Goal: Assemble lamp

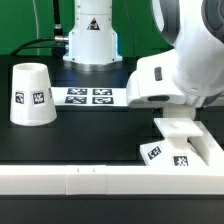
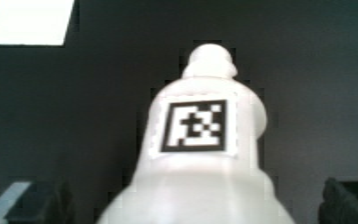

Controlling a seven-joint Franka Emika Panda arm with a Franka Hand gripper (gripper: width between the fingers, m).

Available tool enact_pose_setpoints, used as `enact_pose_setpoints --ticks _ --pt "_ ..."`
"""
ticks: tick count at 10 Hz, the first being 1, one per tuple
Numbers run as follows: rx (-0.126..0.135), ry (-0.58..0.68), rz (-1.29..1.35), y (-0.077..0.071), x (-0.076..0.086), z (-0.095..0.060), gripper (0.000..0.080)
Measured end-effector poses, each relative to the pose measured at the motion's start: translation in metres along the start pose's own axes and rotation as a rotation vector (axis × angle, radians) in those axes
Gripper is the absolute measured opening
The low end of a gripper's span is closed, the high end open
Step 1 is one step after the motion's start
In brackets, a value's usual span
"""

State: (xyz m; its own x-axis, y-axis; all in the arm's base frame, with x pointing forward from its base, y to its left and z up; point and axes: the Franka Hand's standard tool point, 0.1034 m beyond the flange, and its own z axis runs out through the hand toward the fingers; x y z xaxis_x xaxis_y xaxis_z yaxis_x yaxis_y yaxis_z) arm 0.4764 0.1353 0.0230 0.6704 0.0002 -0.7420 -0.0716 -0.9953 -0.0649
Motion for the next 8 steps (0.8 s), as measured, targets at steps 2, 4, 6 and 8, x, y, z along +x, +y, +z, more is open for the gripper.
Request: enact_pose_setpoints --ticks 2,4,6,8 --pt "0.001 0.017 0.0 -0.0002 0.0049 0.0051 0.0699" --pt "0.002 0.027 0.003 0.0018 0.008 0.0107 0.0699" --pt "0.004 0.026 0.007 0.0044 0.009 0.0115 0.0571" --pt "0.004 0.027 0.007 0.0044 0.009 0.0113 0.0571"
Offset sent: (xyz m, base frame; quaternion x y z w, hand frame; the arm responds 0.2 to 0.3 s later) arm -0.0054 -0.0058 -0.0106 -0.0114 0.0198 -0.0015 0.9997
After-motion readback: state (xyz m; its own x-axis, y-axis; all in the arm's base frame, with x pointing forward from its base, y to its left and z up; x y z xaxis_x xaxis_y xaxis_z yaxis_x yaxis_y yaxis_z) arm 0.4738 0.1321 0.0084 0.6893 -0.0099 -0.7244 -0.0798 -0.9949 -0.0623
